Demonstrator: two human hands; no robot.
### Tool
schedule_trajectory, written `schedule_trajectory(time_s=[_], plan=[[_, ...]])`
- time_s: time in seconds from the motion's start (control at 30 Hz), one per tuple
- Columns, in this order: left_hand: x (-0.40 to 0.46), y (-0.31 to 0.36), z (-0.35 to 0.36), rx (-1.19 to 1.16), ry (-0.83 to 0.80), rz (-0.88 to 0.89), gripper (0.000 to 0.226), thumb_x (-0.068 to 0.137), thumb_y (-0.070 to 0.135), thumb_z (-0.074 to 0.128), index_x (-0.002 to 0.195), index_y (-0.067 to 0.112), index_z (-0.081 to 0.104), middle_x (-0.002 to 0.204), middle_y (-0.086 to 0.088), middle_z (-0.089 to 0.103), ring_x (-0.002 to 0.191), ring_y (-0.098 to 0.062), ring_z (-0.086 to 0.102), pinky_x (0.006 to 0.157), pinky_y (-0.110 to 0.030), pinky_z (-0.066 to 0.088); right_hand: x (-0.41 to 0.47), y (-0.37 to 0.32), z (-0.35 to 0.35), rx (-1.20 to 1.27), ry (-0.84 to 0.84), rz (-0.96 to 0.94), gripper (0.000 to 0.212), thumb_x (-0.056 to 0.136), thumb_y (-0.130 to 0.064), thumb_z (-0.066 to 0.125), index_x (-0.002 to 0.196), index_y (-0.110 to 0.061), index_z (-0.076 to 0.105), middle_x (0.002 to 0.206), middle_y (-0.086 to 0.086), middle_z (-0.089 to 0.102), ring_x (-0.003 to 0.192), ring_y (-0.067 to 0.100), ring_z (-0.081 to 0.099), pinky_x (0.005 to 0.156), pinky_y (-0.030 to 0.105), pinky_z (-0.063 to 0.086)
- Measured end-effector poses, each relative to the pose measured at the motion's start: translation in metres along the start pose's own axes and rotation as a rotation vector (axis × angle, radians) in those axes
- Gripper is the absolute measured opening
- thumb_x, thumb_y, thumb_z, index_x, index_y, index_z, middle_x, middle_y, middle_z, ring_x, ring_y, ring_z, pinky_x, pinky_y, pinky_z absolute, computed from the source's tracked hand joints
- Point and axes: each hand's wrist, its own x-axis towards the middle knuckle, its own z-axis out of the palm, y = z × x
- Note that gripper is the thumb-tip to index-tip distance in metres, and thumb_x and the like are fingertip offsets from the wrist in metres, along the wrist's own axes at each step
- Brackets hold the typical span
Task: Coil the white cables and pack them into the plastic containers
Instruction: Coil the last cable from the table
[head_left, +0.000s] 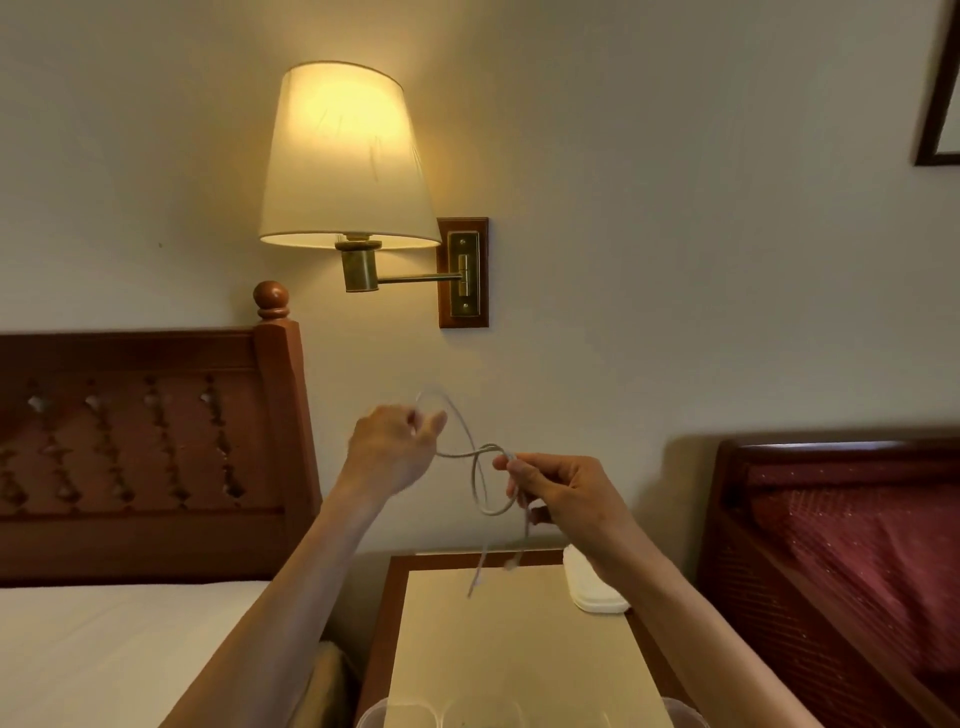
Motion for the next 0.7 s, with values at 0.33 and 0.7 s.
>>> schedule_trajectory(time_s=[0.33, 0.7], plan=[[-0.013, 0.018, 0.016, -0.093, 0.009, 0.778, 0.028, 0.083, 0.027, 0.071, 0.111, 0.022, 0.073, 0.102, 0.009, 0.071, 0.081, -0.001, 0.063, 0.07, -0.015, 0.053, 0.022, -0.017, -0.022, -0.506, 0.1, -0.255, 0.021, 0.098, -0.019, 0.054, 0.1, -0.022, 0.074, 0.077, -0.016, 0.063, 0.073, -0.001, 0.056, 0.067, 0.008, 0.043], [-0.015, 0.011, 0.018, -0.871, 0.029, 0.45, 0.011, 0.092, 0.007, 0.06, 0.101, 0.004, 0.065, 0.088, -0.009, 0.068, 0.074, -0.02, 0.062, 0.053, -0.03, 0.055, 0.032, 0.0, -0.053, -0.112, 0.207, 0.055, 0.031, 0.103, -0.016, 0.043, 0.092, -0.007, 0.07, 0.08, 0.008, 0.063, 0.062, 0.013, 0.058, 0.055, 0.024, 0.053]])
